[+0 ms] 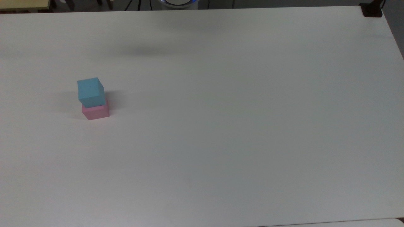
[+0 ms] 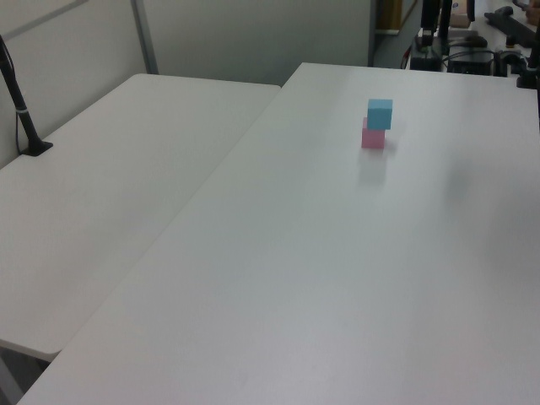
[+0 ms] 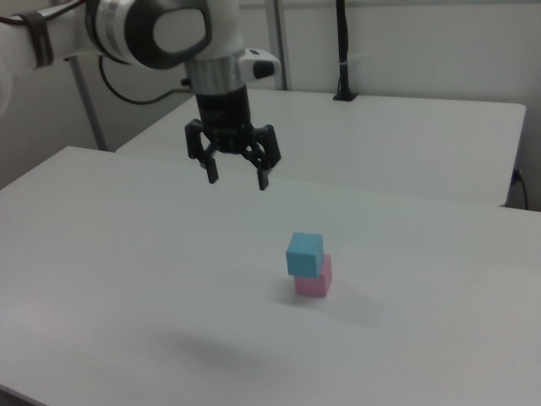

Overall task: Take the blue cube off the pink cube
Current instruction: 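Lower the open gripper onto the light-blue cube atop the pink cube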

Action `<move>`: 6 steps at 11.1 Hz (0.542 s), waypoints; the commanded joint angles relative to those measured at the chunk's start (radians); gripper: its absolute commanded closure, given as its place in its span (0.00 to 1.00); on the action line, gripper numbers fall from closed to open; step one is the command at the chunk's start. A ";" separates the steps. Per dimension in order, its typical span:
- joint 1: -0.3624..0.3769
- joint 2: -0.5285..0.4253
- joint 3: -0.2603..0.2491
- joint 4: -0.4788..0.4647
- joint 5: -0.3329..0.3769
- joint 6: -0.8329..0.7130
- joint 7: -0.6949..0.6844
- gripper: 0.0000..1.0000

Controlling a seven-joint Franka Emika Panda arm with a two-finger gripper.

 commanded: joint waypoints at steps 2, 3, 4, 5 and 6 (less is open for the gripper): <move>-0.045 0.094 -0.004 -0.020 -0.014 0.150 -0.149 0.00; -0.055 0.127 -0.004 -0.034 -0.012 0.201 -0.148 0.00; -0.058 0.165 -0.004 -0.051 -0.008 0.286 -0.136 0.00; -0.055 0.211 -0.004 -0.054 -0.003 0.348 -0.131 0.00; -0.050 0.246 -0.004 -0.053 -0.001 0.368 -0.108 0.00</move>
